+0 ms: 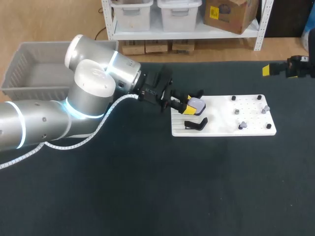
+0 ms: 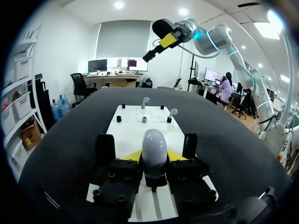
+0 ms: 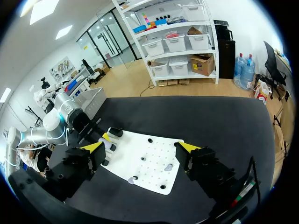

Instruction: Pick up each earbud case from the left stands, insert the matching earbuds, close the lid, and place the case in the box.

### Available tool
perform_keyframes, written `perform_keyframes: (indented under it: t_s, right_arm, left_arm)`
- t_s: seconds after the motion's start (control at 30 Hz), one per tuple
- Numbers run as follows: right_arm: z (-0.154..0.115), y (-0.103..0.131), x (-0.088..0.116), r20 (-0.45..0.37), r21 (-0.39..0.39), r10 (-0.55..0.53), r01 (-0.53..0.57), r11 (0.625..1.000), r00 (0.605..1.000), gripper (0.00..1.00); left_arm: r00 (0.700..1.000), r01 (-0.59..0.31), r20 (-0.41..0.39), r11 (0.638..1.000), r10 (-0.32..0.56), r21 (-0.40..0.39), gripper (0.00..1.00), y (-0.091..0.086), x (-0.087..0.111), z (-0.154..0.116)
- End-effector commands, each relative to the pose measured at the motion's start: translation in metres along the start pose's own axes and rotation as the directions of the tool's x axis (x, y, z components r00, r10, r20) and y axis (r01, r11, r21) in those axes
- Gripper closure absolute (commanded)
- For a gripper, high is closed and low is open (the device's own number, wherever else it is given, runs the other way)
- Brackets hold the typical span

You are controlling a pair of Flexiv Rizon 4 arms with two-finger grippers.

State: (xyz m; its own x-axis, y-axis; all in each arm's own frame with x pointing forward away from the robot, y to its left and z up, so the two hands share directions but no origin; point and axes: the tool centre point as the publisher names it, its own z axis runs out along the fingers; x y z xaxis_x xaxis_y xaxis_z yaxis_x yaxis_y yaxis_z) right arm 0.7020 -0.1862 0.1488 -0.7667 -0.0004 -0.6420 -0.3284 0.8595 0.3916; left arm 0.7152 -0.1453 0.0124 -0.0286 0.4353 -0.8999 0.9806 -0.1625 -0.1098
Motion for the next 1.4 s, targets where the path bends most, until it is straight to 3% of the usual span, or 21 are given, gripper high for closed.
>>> perform_keyframes:
  t_s: [0.03,0.1,0.17,0.47,0.8,1.03,1.4]
  right_arm:
    - [-0.001,0.001,0.000,0.000,0.003,0.000,0.000,1.000,1.000,0.00]
    - [-0.001,0.001,0.000,0.000,0.003,0.000,0.000,1.000,1.000,0.00]
    - [-0.001,0.001,0.000,0.000,0.003,0.000,0.000,1.000,1.000,0.00]
    - [-0.001,0.001,0.000,0.000,0.003,0.000,0.000,1.000,1.000,0.00]
    - [-0.001,0.001,0.000,0.000,0.003,0.000,0.000,1.000,1.000,0.00]
    - [-0.001,0.001,0.000,0.000,0.003,0.000,0.000,1.000,1.000,0.00]
    - [-0.001,0.001,0.000,0.000,0.003,0.000,0.000,1.000,1.000,0.00]
  left_arm:
    - [1.000,0.002,-0.006,1.000,-0.002,0.004,0.84,0.001,0.001,0.003]
    - [1.000,0.002,-0.007,1.000,-0.002,0.005,0.85,0.001,0.001,0.003]
    - [1.000,0.004,-0.009,1.000,-0.004,0.004,1.00,0.000,0.001,0.004]
    - [1.000,-0.031,0.004,0.999,0.031,-0.026,1.00,-0.009,-0.011,-0.009]
    - [0.978,-0.066,0.193,0.995,0.078,-0.072,1.00,-0.034,-0.049,-0.040]
    - [0.960,-0.120,0.243,0.989,0.137,-0.083,1.00,-0.046,-0.073,-0.042]
    - [0.931,-0.117,0.334,0.987,0.147,-0.109,1.00,-0.050,-0.091,-0.046]
